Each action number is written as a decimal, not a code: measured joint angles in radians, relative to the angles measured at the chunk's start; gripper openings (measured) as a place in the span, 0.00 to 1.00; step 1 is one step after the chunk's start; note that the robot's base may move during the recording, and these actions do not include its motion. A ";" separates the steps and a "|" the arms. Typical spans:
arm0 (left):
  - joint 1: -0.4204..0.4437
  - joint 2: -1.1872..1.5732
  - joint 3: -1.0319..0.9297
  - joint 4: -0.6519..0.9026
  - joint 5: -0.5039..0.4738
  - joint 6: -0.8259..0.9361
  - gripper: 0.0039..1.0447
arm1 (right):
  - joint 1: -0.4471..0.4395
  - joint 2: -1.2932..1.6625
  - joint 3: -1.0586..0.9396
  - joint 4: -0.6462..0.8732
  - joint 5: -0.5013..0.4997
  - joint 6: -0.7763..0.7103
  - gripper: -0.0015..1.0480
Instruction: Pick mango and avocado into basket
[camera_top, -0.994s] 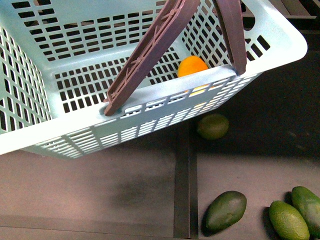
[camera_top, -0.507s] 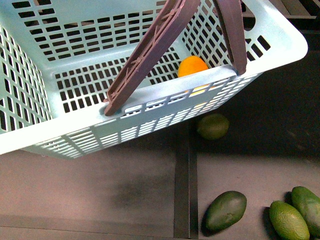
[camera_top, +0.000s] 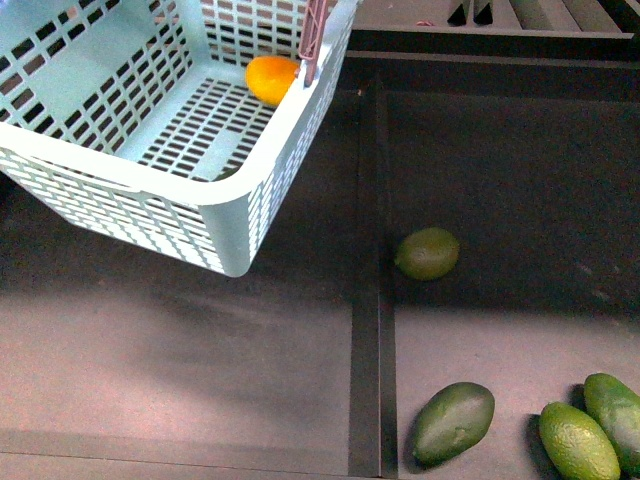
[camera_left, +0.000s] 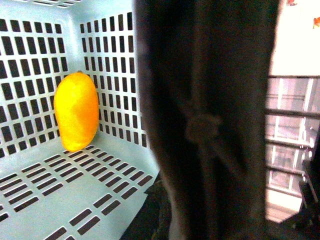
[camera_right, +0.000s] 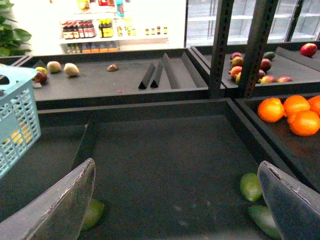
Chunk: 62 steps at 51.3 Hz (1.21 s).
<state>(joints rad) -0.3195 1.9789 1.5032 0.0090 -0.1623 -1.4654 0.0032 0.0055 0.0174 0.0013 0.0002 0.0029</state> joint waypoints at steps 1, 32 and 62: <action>0.006 0.019 0.014 -0.003 -0.002 -0.006 0.03 | 0.000 0.000 0.000 0.000 0.000 0.000 0.92; 0.097 0.237 0.079 -0.061 -0.049 -0.152 0.04 | 0.000 0.000 0.000 0.000 0.001 0.000 0.92; 0.059 -0.216 -0.207 -0.202 -0.096 -0.125 0.93 | 0.000 0.000 0.000 0.000 0.001 0.000 0.92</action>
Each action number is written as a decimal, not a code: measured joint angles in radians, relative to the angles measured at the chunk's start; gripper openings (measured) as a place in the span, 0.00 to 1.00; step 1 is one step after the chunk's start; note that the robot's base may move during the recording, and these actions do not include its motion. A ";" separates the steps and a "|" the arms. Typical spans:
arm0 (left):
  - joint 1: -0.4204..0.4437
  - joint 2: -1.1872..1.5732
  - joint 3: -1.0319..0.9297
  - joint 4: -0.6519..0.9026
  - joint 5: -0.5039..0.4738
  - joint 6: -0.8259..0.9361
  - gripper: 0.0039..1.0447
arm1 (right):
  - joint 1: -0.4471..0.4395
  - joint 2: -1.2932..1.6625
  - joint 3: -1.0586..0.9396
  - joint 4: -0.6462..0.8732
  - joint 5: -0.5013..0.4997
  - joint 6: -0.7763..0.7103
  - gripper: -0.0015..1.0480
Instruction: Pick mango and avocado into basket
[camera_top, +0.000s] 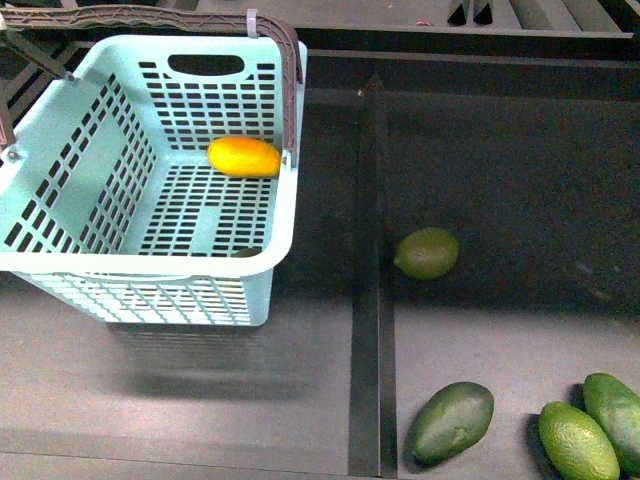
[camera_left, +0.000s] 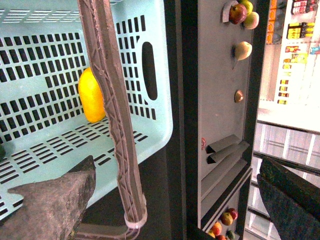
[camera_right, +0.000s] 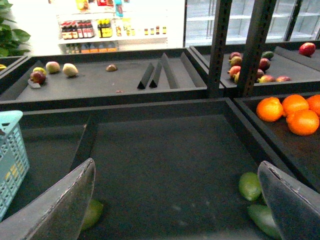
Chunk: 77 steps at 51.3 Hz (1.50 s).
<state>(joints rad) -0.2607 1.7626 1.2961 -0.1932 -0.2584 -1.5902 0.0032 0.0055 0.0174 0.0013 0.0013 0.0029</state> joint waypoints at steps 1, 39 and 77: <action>-0.002 -0.013 -0.006 -0.003 0.000 0.002 0.93 | 0.000 0.000 0.000 0.000 0.000 0.000 0.92; 0.238 -0.716 -1.143 1.078 0.252 1.577 0.02 | 0.000 0.000 0.000 0.000 0.000 0.000 0.92; 0.257 -1.249 -1.281 0.698 0.258 1.579 0.02 | 0.000 0.000 0.000 0.000 0.000 0.000 0.92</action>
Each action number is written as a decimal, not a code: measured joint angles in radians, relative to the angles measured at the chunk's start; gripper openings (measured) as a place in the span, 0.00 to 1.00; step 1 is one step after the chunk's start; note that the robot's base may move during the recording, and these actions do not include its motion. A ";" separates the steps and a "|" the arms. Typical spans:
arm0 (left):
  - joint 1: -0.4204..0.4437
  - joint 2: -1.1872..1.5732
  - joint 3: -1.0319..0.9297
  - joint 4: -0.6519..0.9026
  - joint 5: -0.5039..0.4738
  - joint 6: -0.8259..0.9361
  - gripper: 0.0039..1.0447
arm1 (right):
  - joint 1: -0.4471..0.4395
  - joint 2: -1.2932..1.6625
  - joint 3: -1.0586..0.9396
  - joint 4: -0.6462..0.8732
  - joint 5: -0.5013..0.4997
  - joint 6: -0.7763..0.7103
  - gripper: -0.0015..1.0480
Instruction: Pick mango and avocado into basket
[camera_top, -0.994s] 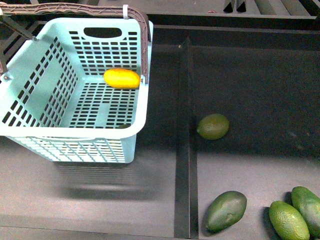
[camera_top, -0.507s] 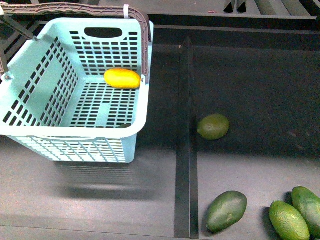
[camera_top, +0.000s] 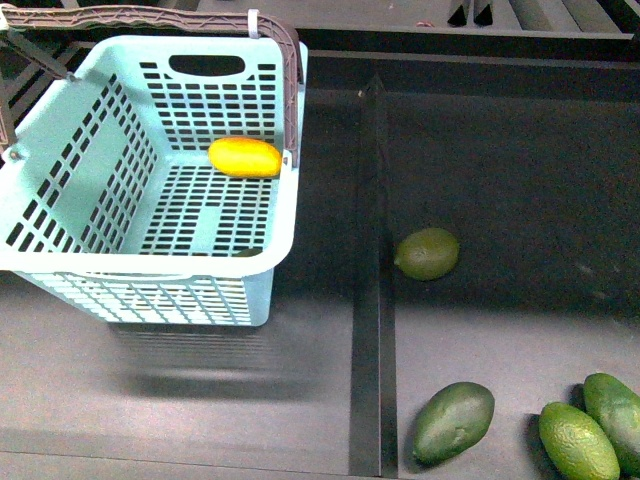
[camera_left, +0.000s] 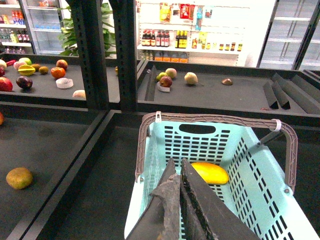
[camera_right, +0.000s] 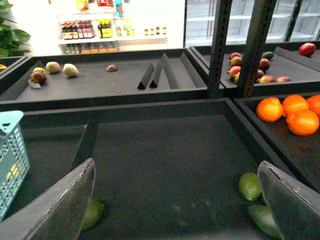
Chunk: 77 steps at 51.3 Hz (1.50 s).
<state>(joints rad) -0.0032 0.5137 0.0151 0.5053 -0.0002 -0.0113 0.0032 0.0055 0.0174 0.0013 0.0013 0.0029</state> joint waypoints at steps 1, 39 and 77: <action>0.000 -0.018 0.000 -0.017 0.000 0.000 0.02 | 0.000 0.000 0.000 0.000 0.000 0.000 0.92; 0.000 -0.377 0.000 -0.382 0.000 0.000 0.02 | 0.000 0.000 0.000 0.000 0.000 0.000 0.92; 0.000 -0.507 0.000 -0.504 0.000 0.000 0.44 | 0.000 0.000 0.000 0.000 0.000 0.000 0.92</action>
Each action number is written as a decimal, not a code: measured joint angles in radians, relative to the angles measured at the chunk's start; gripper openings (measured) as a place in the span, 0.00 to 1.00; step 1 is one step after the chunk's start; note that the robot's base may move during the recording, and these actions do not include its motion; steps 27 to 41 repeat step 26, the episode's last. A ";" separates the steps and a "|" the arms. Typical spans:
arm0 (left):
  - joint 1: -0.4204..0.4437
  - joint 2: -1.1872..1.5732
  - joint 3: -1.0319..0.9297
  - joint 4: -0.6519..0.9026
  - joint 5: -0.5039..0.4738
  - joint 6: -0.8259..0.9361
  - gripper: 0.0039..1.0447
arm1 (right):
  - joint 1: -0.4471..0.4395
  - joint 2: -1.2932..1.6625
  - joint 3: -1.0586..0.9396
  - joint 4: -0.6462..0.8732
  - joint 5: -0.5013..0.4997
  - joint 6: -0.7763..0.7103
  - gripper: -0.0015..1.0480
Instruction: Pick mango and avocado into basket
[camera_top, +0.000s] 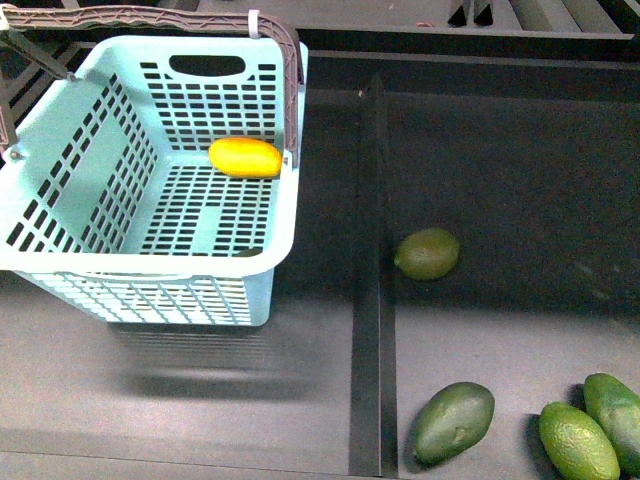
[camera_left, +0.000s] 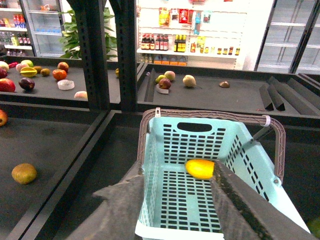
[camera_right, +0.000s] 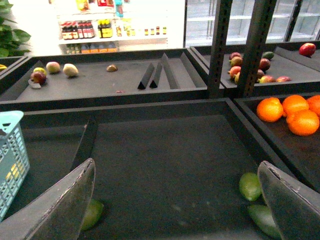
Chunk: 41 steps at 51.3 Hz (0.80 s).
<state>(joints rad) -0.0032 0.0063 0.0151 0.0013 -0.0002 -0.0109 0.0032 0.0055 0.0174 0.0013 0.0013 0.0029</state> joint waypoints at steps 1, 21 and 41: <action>0.000 0.000 0.000 0.000 0.000 0.000 0.48 | 0.000 0.000 0.000 0.000 0.000 0.000 0.92; 0.000 0.000 0.000 0.000 0.000 0.002 0.93 | 0.000 0.000 0.000 0.000 0.000 0.000 0.92; 0.000 0.000 0.000 0.000 0.000 0.002 0.93 | 0.000 0.000 0.000 0.000 0.000 0.000 0.92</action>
